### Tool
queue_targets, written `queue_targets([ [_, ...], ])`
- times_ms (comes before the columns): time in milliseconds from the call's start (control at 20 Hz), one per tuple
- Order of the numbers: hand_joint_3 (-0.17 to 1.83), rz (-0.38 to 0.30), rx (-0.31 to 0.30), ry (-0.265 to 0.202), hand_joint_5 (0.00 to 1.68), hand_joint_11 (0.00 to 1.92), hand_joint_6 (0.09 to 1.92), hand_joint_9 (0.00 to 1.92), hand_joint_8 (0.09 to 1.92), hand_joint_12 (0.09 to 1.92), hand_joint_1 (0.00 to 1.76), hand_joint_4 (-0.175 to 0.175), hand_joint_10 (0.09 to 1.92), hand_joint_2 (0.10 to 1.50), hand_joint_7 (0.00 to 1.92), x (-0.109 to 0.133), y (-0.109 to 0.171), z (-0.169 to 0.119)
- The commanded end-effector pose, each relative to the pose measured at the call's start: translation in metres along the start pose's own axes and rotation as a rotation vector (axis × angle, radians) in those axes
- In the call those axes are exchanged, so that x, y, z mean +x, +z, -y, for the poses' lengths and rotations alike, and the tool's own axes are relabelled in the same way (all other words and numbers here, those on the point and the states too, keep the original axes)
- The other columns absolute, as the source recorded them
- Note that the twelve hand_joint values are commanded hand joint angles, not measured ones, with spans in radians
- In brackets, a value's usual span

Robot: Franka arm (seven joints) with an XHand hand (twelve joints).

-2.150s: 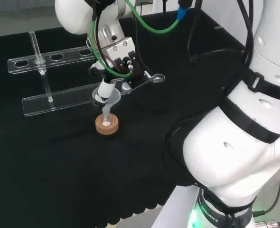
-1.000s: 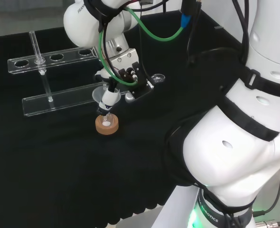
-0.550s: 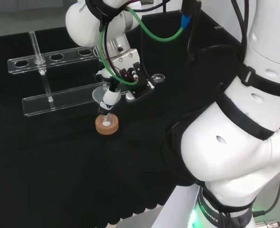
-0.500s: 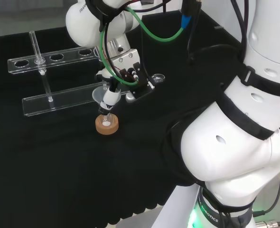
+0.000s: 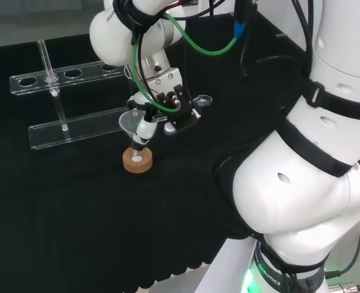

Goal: Remove the funnel from the round-bottom flask.

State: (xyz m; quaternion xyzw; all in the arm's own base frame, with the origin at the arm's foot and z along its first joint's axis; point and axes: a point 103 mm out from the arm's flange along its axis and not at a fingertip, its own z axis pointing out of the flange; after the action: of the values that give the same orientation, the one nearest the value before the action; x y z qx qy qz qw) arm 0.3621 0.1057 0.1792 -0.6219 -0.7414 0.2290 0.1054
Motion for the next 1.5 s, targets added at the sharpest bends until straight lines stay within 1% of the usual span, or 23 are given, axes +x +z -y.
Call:
queue_targets([
  [50,0.35,0.027,-0.054,-0.012,0.23,0.42,0.09,0.59,0.69,1.4,0.74,-0.029,0.61,0.68,0.22,0.009,0.001,-0.005],
  [200,0.41,0.036,-0.102,-0.019,0.31,0.48,0.09,0.7,0.67,1.36,0.76,-0.035,0.54,0.68,0.34,0.011,-0.003,-0.003],
  [300,0.43,0.042,-0.145,-0.017,0.41,0.54,0.09,0.78,0.66,1.32,0.77,-0.035,0.51,0.69,0.43,0.011,-0.006,0.0],
  [400,0.45,0.051,-0.18,-0.01,0.54,0.6,0.09,0.86,0.64,1.28,0.77,-0.03,0.48,0.71,0.54,0.011,-0.01,0.002],
  [500,0.46,0.063,-0.205,-0.003,0.72,0.66,0.25,0.96,0.6,1.25,0.78,0.001,0.42,0.73,0.66,0.01,-0.014,0.004],
  [600,0.46,0.066,-0.217,0.0,0.81,0.72,0.46,1.04,0.57,1.22,0.78,0.029,0.37,0.74,0.75,0.008,-0.019,0.007],
  [700,0.47,0.068,-0.223,0.001,0.83,0.76,0.57,1.09,0.56,1.19,0.79,0.039,0.34,0.75,0.79,0.007,-0.023,0.009],
  [850,0.47,0.079,-0.216,0.002,0.85,0.79,0.63,1.12,0.56,1.17,0.8,0.04,0.33,0.76,0.81,0.005,-0.029,0.013],
  [1200,0.47,0.093,-0.244,0.001,0.85,0.82,0.66,1.15,0.57,1.15,0.81,0.036,0.31,0.76,0.82,0.006,-0.045,0.027],
  [1500,0.48,0.109,-0.271,0.003,0.86,0.84,0.68,1.16,0.57,1.14,0.81,0.034,0.3,0.76,0.82,0.011,-0.065,0.042],
])
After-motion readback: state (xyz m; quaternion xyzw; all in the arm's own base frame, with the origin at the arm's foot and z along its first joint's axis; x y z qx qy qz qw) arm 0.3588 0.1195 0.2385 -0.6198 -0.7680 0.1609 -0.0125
